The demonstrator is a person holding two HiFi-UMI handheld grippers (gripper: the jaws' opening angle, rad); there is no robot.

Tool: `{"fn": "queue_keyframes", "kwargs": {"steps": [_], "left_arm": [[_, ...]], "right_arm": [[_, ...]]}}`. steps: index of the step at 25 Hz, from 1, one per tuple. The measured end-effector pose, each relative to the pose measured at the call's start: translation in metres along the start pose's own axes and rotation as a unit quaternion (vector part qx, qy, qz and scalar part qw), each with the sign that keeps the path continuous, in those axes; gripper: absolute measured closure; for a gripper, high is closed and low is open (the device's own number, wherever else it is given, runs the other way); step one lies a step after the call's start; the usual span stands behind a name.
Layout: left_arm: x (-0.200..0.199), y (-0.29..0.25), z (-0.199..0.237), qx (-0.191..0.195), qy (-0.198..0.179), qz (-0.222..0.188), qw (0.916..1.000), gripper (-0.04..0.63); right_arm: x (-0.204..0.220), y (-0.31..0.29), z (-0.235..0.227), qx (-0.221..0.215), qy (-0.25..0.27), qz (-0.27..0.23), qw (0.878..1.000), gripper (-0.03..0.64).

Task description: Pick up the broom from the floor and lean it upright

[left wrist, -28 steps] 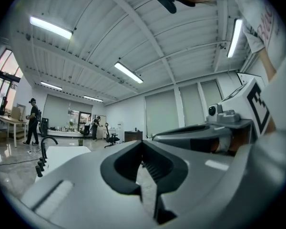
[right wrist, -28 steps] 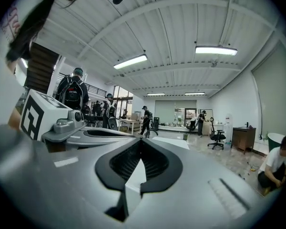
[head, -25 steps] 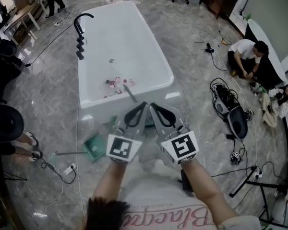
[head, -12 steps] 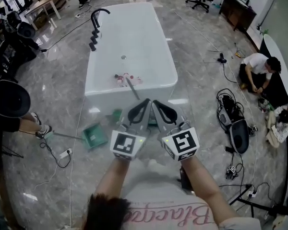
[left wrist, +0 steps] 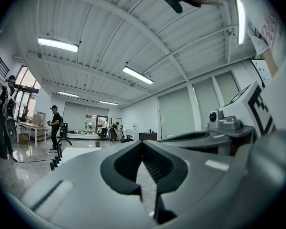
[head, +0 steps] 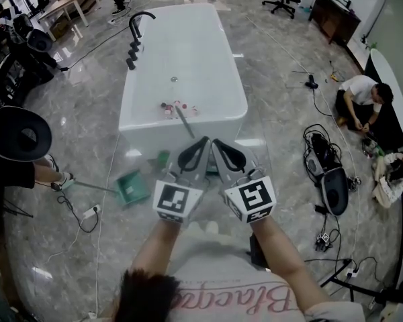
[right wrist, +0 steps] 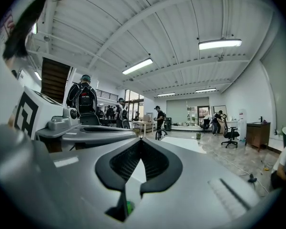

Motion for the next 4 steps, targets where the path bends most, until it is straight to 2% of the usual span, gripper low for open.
{"fn": "queue_keyframes", "kwargs": {"steps": [4], "left_arm": [[-0.0045,0.0006,0.0010,-0.006,0.004,-0.006,1.0000,0.595]], "right_arm": [[0.0001,0.0009,0.0031,0.005,-0.006,0.000,1.000,0.615]]}}
Point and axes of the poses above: the fingertips, and each gripper's own axes: y backward along the fingers, z to its left, x out of its underside, the point moved 9 cm from there along y, backward along the fingers, and after that the axes turned 14 degrees about x, right-handed, at the moved point
